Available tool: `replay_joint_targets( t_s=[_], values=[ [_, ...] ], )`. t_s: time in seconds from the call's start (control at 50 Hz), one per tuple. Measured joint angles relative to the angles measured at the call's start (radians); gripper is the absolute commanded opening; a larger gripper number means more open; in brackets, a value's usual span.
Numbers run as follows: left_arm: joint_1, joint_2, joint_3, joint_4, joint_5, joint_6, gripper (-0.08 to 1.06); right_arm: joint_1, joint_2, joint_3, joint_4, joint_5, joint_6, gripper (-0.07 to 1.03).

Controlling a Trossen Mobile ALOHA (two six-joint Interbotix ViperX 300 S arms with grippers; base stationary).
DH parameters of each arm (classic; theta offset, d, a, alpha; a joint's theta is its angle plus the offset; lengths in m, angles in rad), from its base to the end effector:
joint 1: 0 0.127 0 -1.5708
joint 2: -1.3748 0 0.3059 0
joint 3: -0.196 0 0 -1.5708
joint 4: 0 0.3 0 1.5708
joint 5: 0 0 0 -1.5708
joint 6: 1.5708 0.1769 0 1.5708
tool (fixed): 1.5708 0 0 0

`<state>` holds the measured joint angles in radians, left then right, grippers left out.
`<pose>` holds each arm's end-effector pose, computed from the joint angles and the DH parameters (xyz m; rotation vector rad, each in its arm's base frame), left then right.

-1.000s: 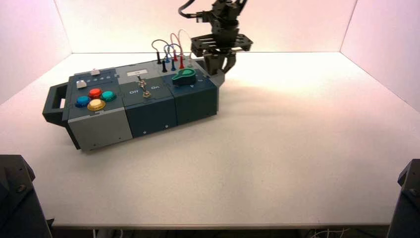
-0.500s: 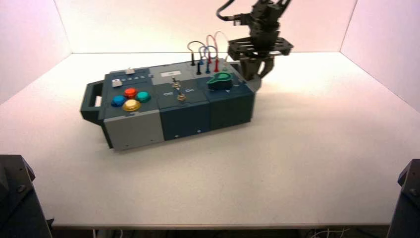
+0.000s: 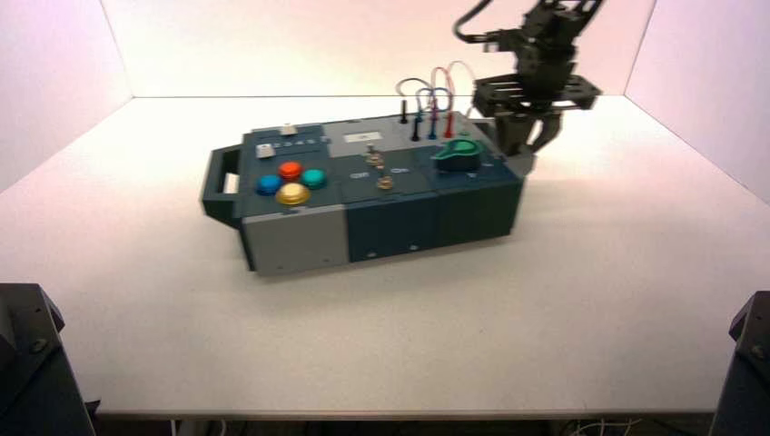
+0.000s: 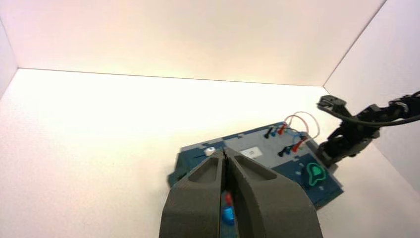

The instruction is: Move the top slider to position 4.

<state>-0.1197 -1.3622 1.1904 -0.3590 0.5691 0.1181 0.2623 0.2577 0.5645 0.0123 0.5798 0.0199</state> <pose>0.1712 -0.0543 0.2362 -0.1975 0.3969 -0.2711 0.3551 0.0966 0.0078 -0.1541 1.3967 0.2022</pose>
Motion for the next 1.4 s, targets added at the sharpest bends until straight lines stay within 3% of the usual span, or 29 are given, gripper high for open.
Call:
replay_joint_targets(
  t_s=[0.26,0.58,0.74,1.0,1.4],
  values=[
    [0.002,0.0,0.0,0.0,0.0,0.0,-0.03,-0.067,-0.003,0.003,-0.006,0.002,-0.005,-0.02],
    [0.002,0.0,-0.002,0.0,-0.003,0.0,-0.03,-0.072,0.064,-0.051,-0.002,0.011,-0.005,-0.02],
    [0.002,0.0,0.0,0.0,-0.003,0.0,-0.03,-0.071,0.092,-0.064,0.0,0.017,-0.011,0.13],
    [0.002,0.0,0.0,0.0,-0.003,0.002,-0.03,-0.064,0.083,-0.074,0.002,0.031,-0.009,0.23],
    [0.002,-0.003,-0.002,0.0,-0.003,0.0,-0.03,-0.067,-0.025,-0.075,0.005,0.077,-0.002,0.28]
  ],
)
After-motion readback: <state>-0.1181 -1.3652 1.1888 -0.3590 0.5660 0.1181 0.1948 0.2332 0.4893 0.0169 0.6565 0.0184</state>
